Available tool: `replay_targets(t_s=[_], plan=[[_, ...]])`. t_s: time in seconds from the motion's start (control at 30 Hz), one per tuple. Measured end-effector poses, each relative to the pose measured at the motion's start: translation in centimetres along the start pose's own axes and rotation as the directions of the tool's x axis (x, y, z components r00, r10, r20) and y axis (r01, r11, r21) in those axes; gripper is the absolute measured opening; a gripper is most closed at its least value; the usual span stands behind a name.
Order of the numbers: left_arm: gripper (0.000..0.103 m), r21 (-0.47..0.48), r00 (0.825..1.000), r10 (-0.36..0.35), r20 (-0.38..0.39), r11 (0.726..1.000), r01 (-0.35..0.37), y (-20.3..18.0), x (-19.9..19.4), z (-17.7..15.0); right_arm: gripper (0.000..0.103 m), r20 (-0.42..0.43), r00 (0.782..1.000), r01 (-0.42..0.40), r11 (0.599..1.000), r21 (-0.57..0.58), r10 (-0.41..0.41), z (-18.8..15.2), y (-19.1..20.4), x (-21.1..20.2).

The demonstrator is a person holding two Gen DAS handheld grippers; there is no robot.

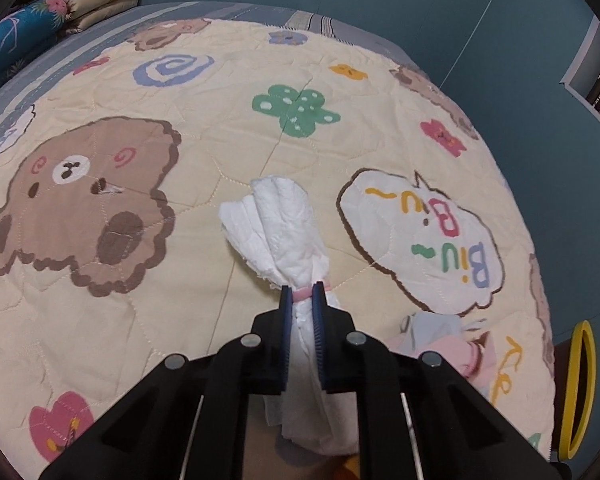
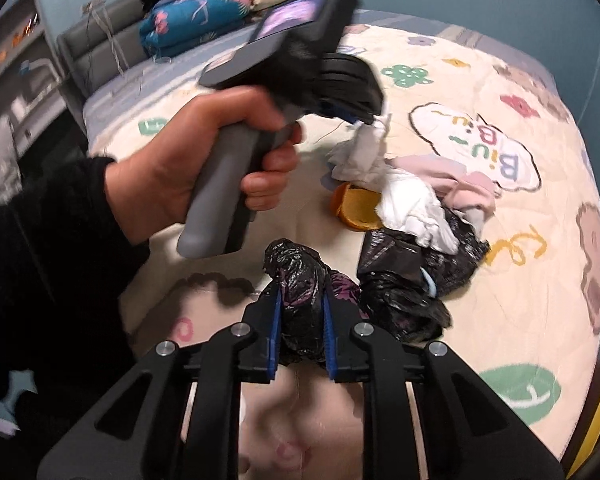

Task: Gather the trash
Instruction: 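Carry the white bag and black bag over the bin with both tools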

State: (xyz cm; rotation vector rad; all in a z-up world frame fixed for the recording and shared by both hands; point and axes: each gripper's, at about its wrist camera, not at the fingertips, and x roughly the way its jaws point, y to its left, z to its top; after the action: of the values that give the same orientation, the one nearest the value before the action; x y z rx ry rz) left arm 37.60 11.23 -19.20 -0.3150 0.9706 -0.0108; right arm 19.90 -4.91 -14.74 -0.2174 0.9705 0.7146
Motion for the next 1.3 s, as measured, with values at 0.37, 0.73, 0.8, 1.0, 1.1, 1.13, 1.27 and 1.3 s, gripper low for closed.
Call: replay_targets(t_s=[0.37,0.73,0.8,1.0,1.1,1.13,1.27,1.3], plan=[[0.009,-0.015,0.997,-0.03,0.073,0.999,0.031,0.2,-8.3,-2.0,0.017,0.141,0.971,-0.228,0.924,0.307,0.193,-1.5,-6.4,-8.4],[0.009,0.005,0.983,-0.101,0.151,0.995,0.102,-2.0,-17.2,-8.7,0.017,0.306,0.92,-0.371,0.796,0.479,0.245,-5.6,-10.3,-13.0],[0.009,0.018,0.982,-0.113,0.153,0.994,0.111,-2.9,-17.9,-9.5,0.017,0.323,0.916,-0.377,0.787,0.489,0.238,-6.0,-10.6,-13.7],[0.009,0.07,0.973,-0.181,0.141,0.983,0.172,-6.2,-19.4,-11.8,0.017,0.379,0.902,-0.387,0.778,0.494,0.208,-7.6,-12.0,-15.9],[0.009,0.103,0.972,-0.194,0.129,0.978,0.182,-7.9,-19.6,-12.5,0.017,0.41,0.892,-0.392,0.78,0.489,0.191,-8.2,-12.5,-16.9],[0.009,0.11,0.972,-0.197,0.125,0.977,0.184,-8.4,-19.6,-12.7,0.017,0.422,0.888,-0.393,0.778,0.49,0.183,-8.5,-12.8,-17.4],[0.009,0.166,0.97,-0.211,0.123,0.968,0.189,-10.7,-20.1,-13.3,0.017,0.452,0.881,-0.379,0.781,0.496,0.141,-9.0,-13.8,-19.1],[0.009,0.184,0.968,-0.219,0.121,0.963,0.195,-11.4,-20.3,-13.4,0.017,0.457,0.88,-0.374,0.783,0.497,0.13,-9.1,-14.0,-19.5]])
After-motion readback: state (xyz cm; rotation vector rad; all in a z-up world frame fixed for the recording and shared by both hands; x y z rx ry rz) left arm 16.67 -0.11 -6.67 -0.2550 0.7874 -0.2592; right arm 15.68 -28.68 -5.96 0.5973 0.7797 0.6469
